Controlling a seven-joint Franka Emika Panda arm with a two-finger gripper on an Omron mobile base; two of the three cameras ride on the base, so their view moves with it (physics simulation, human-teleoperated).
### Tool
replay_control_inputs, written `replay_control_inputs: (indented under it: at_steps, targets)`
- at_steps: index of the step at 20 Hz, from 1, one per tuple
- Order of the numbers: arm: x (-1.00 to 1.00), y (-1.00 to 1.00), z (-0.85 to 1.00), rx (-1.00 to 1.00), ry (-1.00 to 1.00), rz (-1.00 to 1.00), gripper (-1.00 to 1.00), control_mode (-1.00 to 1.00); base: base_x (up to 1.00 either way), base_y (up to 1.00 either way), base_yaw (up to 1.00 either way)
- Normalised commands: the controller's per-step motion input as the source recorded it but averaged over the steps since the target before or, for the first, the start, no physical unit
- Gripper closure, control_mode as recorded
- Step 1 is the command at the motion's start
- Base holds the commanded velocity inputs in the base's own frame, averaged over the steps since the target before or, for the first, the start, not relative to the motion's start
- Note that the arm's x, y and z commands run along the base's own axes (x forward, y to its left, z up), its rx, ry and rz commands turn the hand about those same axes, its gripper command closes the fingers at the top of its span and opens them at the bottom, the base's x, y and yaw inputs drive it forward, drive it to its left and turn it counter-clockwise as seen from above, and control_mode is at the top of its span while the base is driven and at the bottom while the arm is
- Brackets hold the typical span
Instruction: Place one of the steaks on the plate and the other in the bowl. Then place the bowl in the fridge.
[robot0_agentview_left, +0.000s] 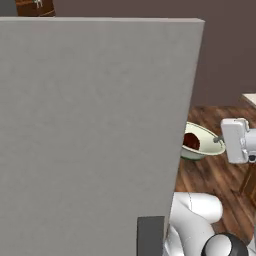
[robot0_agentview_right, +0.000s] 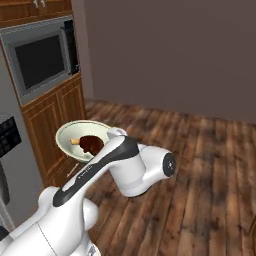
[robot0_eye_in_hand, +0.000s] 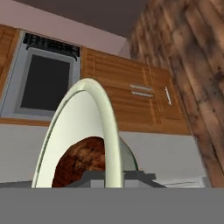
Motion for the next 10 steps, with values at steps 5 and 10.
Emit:
replay_control_inputs:
  at_steps: [5,10]
  targets:
    - [0.00,0.00,0.00,0.00,0.00,0.00,1.00,1.00,0.36,0.39,0.52]
    - [0.00,0.00,0.00,0.00,0.00,0.00,1.00,1.00,0.23,0.29,0.55]
